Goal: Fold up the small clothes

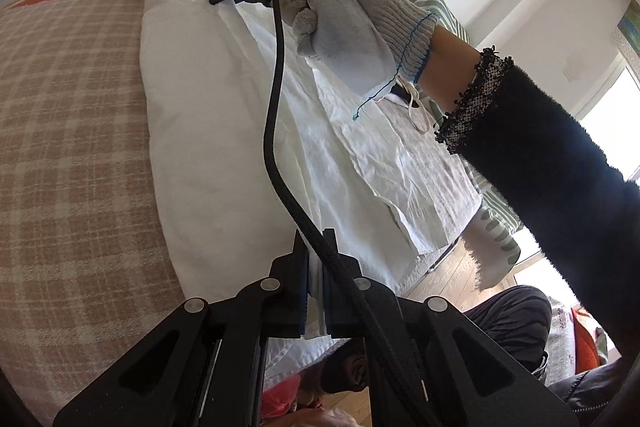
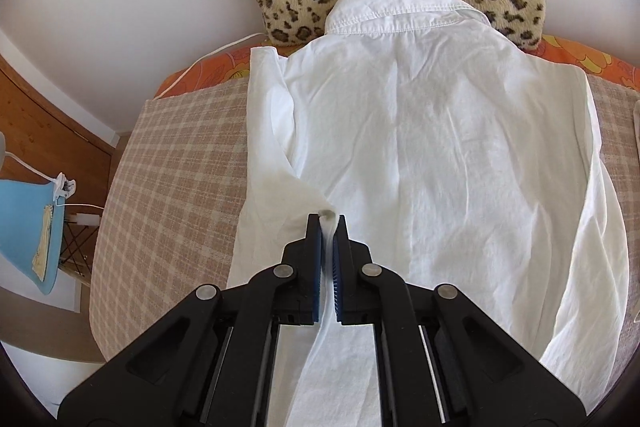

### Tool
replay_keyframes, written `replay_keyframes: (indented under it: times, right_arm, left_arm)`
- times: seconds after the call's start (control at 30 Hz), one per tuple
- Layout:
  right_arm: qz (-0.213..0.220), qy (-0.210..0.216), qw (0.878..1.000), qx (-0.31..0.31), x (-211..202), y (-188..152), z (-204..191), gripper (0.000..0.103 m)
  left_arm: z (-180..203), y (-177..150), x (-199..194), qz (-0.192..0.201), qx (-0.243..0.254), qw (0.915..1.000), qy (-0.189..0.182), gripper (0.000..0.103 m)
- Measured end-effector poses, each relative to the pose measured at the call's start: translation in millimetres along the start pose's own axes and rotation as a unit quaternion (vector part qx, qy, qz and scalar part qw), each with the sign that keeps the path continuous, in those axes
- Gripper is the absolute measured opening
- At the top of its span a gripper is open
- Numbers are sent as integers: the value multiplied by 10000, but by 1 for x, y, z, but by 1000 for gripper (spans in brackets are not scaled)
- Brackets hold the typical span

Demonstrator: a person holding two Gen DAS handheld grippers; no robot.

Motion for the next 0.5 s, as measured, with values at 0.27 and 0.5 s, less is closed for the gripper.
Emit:
replay_keyframes:
  times: [0.27, 0.5]
  right_arm:
    - [-143, -62, 9997, 161, 22, -14, 31, 5]
    - [-151, -143, 9998, 4, 30, -21, 31, 5]
  left_arm:
    - [-3, -5, 22, -676, 89, 9977, 56, 10]
    - [-7, -33, -25, -907, 165, 9954, 272, 14]
Point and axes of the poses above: each gripper's, at about its wrist camera, not at the fingertips, and x roughly the way its jaws point, z to its right, y to its top, the point moved 3 cm from there along x, roughly the way its jaws point, and after that the axes turned 9 degrees about -y, right-handed, at the moved point
